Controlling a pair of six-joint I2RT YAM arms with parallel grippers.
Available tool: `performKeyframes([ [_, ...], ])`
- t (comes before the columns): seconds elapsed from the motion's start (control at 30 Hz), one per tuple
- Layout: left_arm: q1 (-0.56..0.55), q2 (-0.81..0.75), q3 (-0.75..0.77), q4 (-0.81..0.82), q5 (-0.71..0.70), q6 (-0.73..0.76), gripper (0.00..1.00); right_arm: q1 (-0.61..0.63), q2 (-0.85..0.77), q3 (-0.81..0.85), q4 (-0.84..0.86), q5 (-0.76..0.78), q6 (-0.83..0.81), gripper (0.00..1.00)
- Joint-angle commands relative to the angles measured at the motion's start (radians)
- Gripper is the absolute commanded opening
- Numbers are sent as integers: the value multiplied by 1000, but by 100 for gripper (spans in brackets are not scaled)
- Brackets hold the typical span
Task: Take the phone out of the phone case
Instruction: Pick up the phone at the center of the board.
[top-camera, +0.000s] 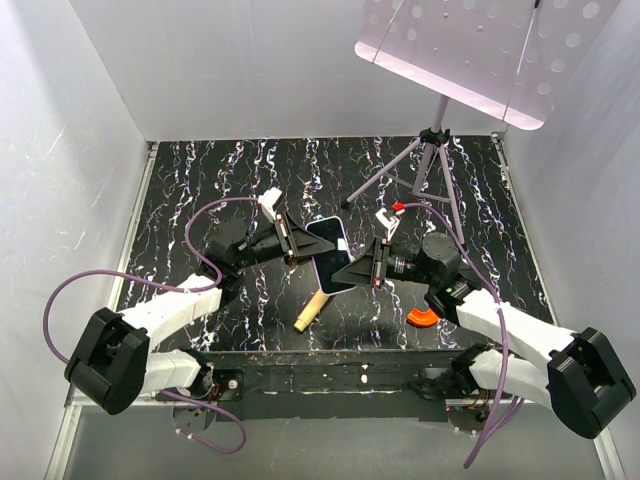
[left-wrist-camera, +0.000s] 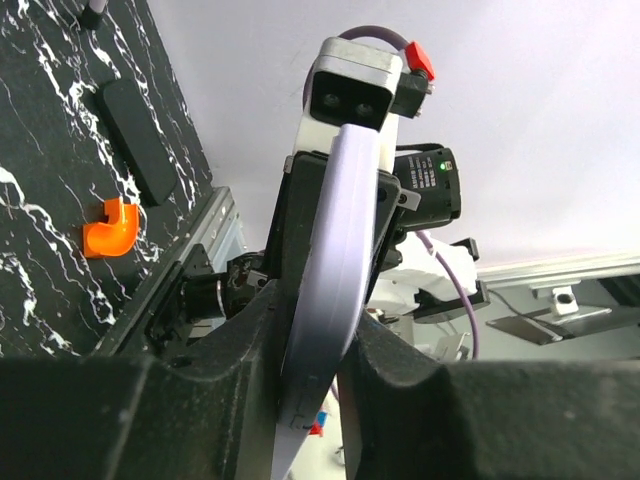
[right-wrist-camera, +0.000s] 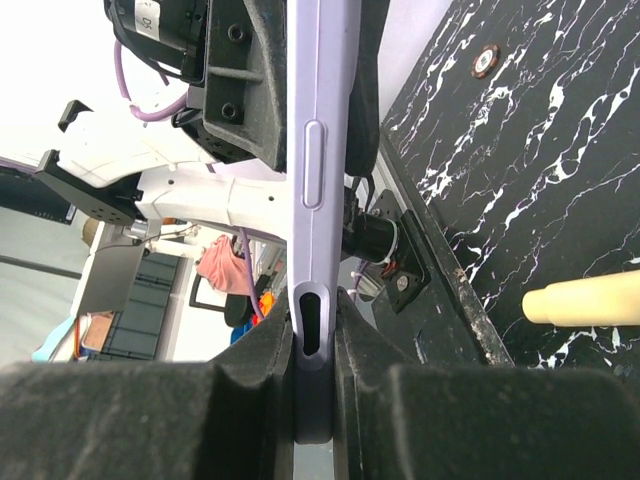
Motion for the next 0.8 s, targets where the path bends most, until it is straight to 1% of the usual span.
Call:
performKeyframes([
  [0.0, -3, -19, 37, -4, -10, 32, 19, 8, -17, 13, 113, 11, 1, 1],
  [0.03, -3, -25, 42, -21, -7, 44, 20, 8, -21, 13, 103, 10, -6, 1],
  [0.1, -3, -36, 42, -40, 3, 61, 30, 8, -40, 10, 80, 18, -18, 1],
  [0.17, -4, -52, 33, -46, 1, 69, 43, 7, -67, 4, 65, 53, -20, 1],
  [0.2, -3, -63, 23, -46, 0, 73, 46, 7, -89, -2, 54, 83, -22, 1],
  [0.27, -3, -83, 2, -38, 1, 81, 47, 5, -130, 1, 12, 148, -23, 1],
  [0.33, -7, -95, -18, -41, 7, 86, 45, 7, -159, 18, -30, 189, -32, 1],
  [0.4, -18, -98, -35, -26, 18, 77, 38, 5, -175, 47, -74, 221, -43, 1],
  [0.5, -39, -100, -61, 44, 24, 41, 33, 1, -186, 71, -99, 263, -43, 1],
  [0.57, -58, -98, -58, 63, 26, 40, 33, -1, -180, 82, -88, 269, -37, 1],
  [0.67, -93, -82, -37, 78, 24, 41, 33, -1, -143, 97, -49, 234, -16, 1],
  [0.7, -102, -72, -26, 89, 24, 41, 30, -1, -130, 96, -26, 223, -8, 1],
  [0.77, -112, -54, -18, 112, 26, 31, 21, -2, -120, 91, 4, 213, 12, 1],
])
